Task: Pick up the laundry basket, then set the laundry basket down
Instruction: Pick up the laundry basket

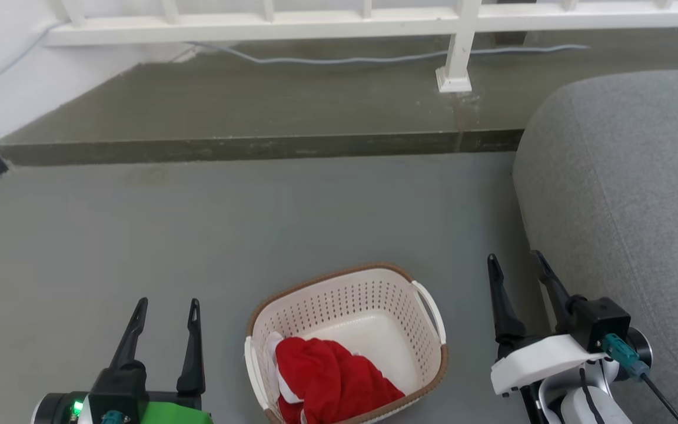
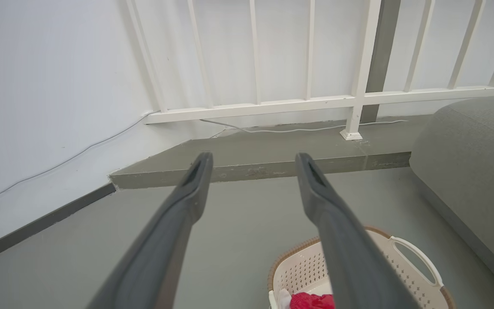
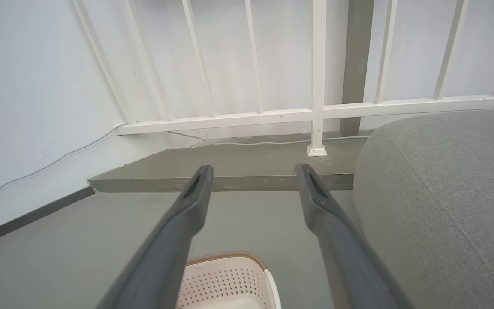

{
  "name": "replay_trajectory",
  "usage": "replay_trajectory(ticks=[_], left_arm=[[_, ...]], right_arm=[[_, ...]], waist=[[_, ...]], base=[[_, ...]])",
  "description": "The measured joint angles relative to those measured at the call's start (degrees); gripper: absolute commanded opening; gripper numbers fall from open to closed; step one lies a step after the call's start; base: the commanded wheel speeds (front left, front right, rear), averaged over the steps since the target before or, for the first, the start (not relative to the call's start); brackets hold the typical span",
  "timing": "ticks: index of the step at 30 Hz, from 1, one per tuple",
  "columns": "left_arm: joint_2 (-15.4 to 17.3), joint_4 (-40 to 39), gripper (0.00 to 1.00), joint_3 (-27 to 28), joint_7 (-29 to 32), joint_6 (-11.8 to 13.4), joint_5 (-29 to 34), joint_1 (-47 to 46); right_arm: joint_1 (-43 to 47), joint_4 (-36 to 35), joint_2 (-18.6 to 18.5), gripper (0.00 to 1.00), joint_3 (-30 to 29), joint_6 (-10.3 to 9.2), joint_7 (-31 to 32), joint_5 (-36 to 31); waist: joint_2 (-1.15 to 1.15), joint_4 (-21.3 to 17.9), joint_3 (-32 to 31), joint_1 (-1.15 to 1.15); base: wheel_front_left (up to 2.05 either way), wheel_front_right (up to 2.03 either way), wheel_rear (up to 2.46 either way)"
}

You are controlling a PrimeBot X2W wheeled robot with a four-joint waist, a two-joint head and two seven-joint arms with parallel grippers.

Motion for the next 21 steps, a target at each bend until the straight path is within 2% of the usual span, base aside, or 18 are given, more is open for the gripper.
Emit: replay_trajectory(ticks=[8,21], left_arm=[[0.0,0.9,1.00,0.8,0.0,0.0,-2.2,-0.5],[-0.2,7.3,1.00,0.6,0.0,-0.5,-3.6,-9.3]], right_arm=[[-2.2,-0.2,0.0,1.00,-0.6,0.00,0.0,0.0],[-9.6,1.2,-0.1,1.00,-2.5,0.05,-0.1,-0.5]], waist=[[0.00,-0.4,4.2,0.00],[0.00,-0.6,13.9,0.00]], base=[[0.00,0.00,0.00],[0.00,0.00,0.00]])
